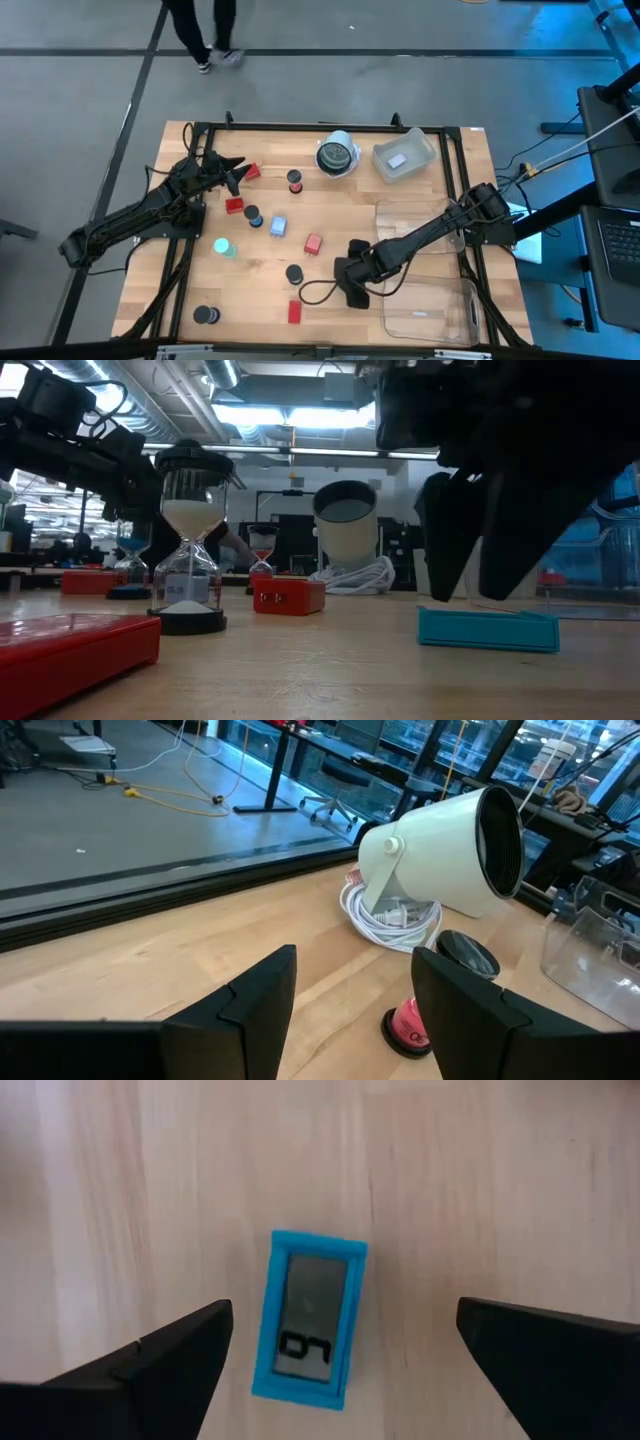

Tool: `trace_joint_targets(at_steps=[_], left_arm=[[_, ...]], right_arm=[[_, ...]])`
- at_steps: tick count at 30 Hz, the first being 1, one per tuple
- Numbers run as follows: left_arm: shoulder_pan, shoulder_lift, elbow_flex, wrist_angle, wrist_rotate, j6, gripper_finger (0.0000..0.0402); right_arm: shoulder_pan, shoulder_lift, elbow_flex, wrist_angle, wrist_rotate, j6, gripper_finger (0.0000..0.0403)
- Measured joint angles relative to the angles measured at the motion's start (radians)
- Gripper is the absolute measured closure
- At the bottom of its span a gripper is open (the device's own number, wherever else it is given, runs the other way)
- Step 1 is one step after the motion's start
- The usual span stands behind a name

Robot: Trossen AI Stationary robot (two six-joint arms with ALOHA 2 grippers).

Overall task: Pick & Place Office items
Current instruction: Put the blue digital clock into the gray bin

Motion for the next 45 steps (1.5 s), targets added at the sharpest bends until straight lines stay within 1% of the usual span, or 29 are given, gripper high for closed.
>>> trace_joint_targets(at_steps=[4, 6, 10, 13, 18, 21, 24, 27, 33, 37, 41, 45], left_arm=[[0.0, 0.0, 0.0, 0.0, 0.0, 0.0, 0.0205], [0.0, 0.0, 0.0, 0.0, 0.0, 0.0, 0.0205], [0.0, 0.0, 0.0, 0.0, 0.0, 0.0, 0.0205], [0.0, 0.0, 0.0, -0.005, 0.0, 0.0, 0.0205], [0.0, 0.0, 0.0, -0.007, -0.001, 0.0, 0.0205], [0.0, 0.0, 0.0, -0.008, -0.001, 0.0, 0.0205], [0.0, 0.0, 0.0, -0.008, -0.001, 0.0, 0.0205], [0.0, 0.0, 0.0, -0.008, -0.001, 0.002, 0.0205], [0.0, 0.0, 0.0, -0.008, -0.001, 0.004, 0.0205], [0.0, 0.0, 0.0, -0.008, -0.001, 0.004, 0.0205], [0.0, 0.0, 0.0, -0.008, -0.001, 0.003, 0.0205], [0.0, 0.0, 0.0, -0.013, -0.001, 0.001, 0.0205]], right_arm=[[0.0, 0.0, 0.0, 0.009, 0.002, 0.085, 0.0016], [0.0, 0.0, 0.0, 0.01, 0.003, 0.091, 0.0016], [0.013, 0.041, 0.0, 0.015, 0.011, 0.09, 0.0016], [0.024, 0.059, 0.002, 0.019, 0.033, 0.088, 0.0016], [0.042, 0.061, 0.0, 0.022, 0.135, 0.056, 0.0023], [0.047, 0.06, 0.0, 0.026, 0.157, 0.054, 0.0049], [0.054, 0.061, 0.0, 0.026, 0.159, 0.058, 0.0091], [0.064, 0.061, 0.0, 0.029, 0.156, 0.078, 0.0146], [0.066, 0.059, 0.0, 0.042, 0.149, 0.039, 0.0266], [0.064, 0.055, 0.006, 0.036, 0.127, 0.059, 0.027], [0.052, 0.049, 0.056, 0.018, 0.074, 0.059, 0.027], [0.041, 0.048, 0.134, -0.075, 0.077, 0.032, 0.027]])
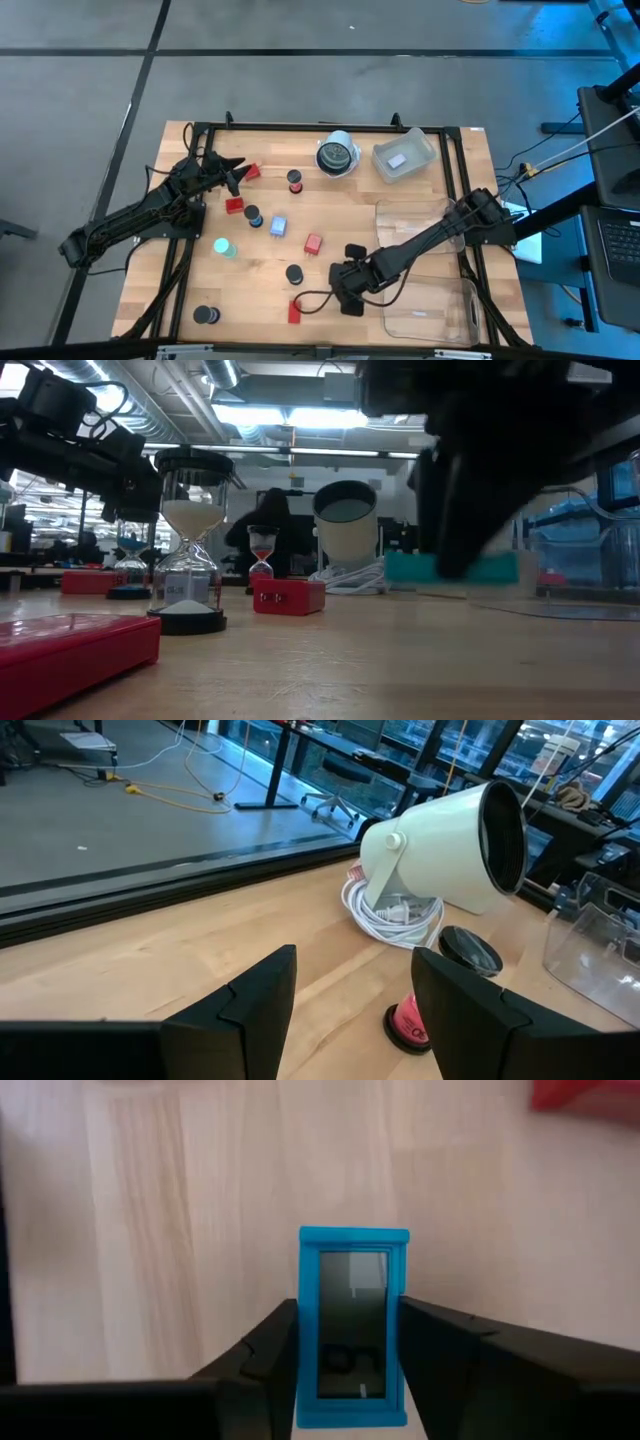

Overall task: Pick & Place Office items
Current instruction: Put the blue digital clock into the gray bin

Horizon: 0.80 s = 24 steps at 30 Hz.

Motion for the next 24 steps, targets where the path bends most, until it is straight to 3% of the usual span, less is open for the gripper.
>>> trace_joint_targets(at_steps=[4, 13, 20, 24], left_arm=[[0.0, 0.0, 0.0, -0.007, 0.0, 0.0, 0.0206], [0.0, 0.001, 0.0, -0.014, 0.0, 0.0, 0.0206], [0.0, 0.002, 0.0, -0.02, 0.0, 0.0, 0.0206], [0.0, 0.003, 0.0, -0.02, -0.001, 0.0, 0.0206]], right_arm=[[-0.019, -0.003, 0.091, -0.154, 0.028, -0.008, 0.027], [-0.118, -0.119, 0.217, -0.643, 0.256, -0.136, 0.0268], [-0.325, -0.329, 0.156, -0.721, 0.377, -0.206, 0.0267], [-0.468, -0.451, 0.027, -0.688, 0.392, -0.191, 0.0266]])
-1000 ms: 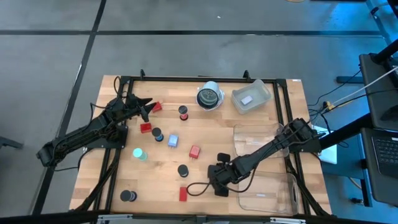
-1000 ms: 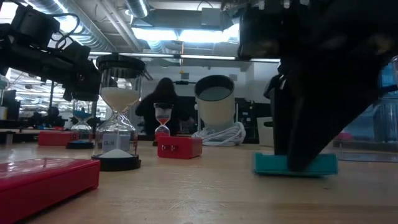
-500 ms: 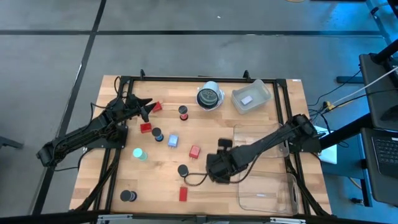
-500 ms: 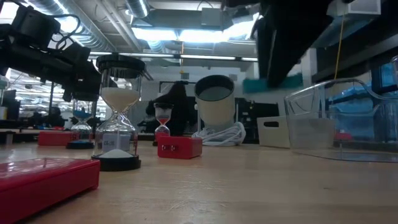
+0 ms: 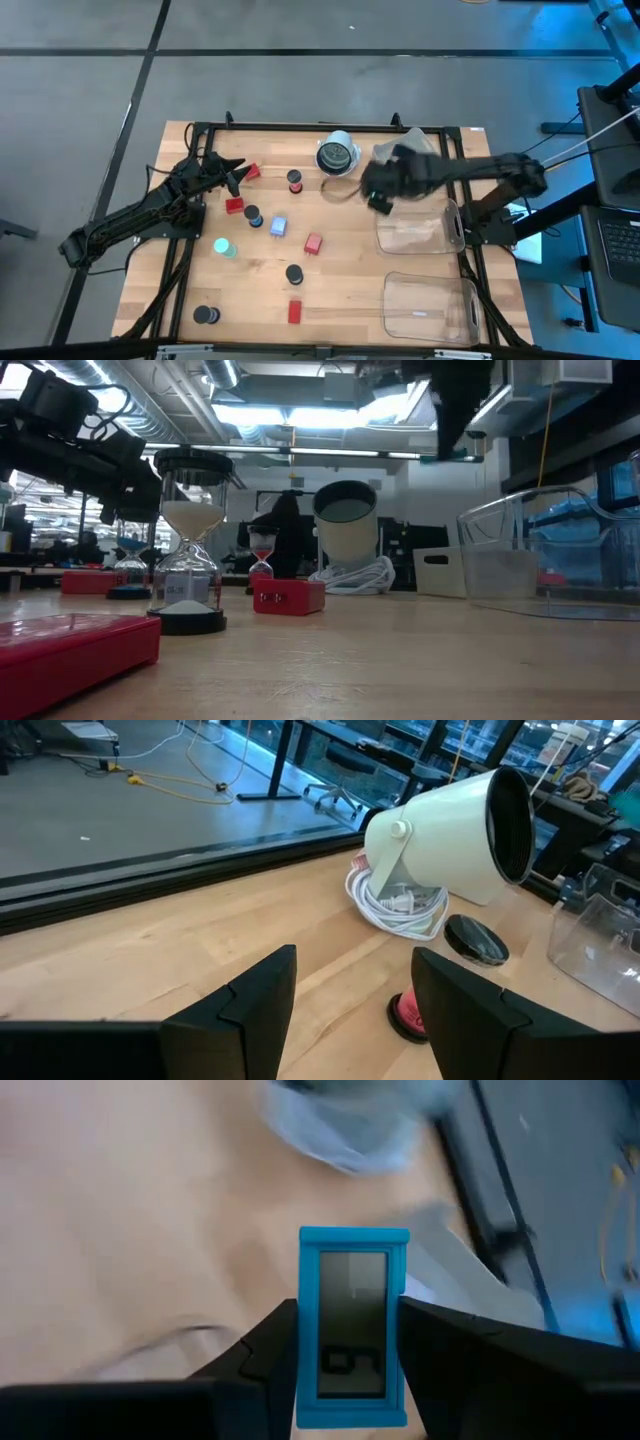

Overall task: Pick & Place Office items
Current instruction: Put the blue digital clock into the gray bin

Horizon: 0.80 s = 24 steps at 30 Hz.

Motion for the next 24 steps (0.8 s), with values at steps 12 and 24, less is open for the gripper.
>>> trace_joint_targets(at_steps=[12, 24], left_arm=[[0.0, 0.0, 0.0, 0.003, -0.007, 0.052, 0.0206], [0.0, 0.001, 0.0, 0.003, -0.011, 0.089, 0.0206]], right_arm=[[-0.482, -0.167, -0.489, 0.423, -0.065, -0.029, 0.0266], [-0.656, -0.085, -0.515, 0.603, -0.254, 0.035, 0.0262]])
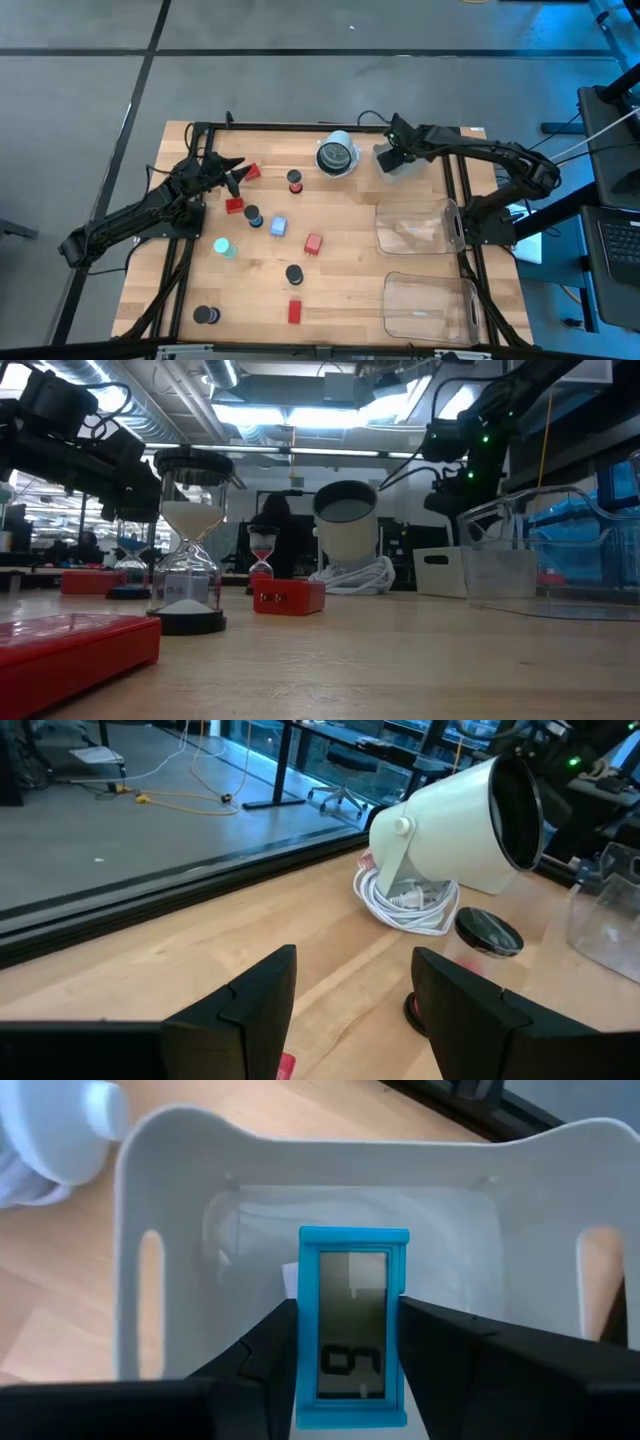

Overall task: Pick & Place Office items
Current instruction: Put the blue digital clock into the gray bin, then put the top red charger adapter into the top transparent bin

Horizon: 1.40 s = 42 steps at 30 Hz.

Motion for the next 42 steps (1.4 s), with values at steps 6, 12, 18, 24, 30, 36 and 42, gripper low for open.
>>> trace_joint_targets(at_steps=[6, 12, 18, 24, 30, 36, 42], left_arm=[[0.0, 0.0, 0.0, 0.0, 0.0, 0.0, 0.0206], [0.0, 0.0, 0.0, 0.0, 0.0, 0.0, 0.0206], [0.0, 0.0, 0.0, 0.0, -0.013, 0.0, 0.0206], [0.0, 0.0, 0.0, -0.013, -0.037, 0.0, 0.0206], [0.0, 0.0, 0.0, -0.019, -0.049, 0.0, 0.0206], [0.0, 0.0, 0.0, -0.018, -0.049, -0.002, 0.0205], [-0.003, 0.0, 0.0, -0.028, -0.048, 0.047, 0.0205]], right_arm=[[-0.001, 0.068, 0.0, 0.047, -0.003, -0.01, 0.0251], [-0.001, 0.092, 0.0, 0.066, -0.005, -0.036, 0.0251], [-0.002, 0.092, 0.0, 0.064, -0.023, -0.031, 0.023], [-0.002, 0.092, 0.0, 0.064, -0.034, -0.027, 0.0213], [-0.002, 0.09, 0.005, 0.056, -0.034, -0.025, 0.0184], [-0.002, 0.072, 0.131, -0.102, -0.033, -0.001, 0.0126], [0.06, 0.062, 0.268, -0.201, -0.03, 0.001, 0.0099]])
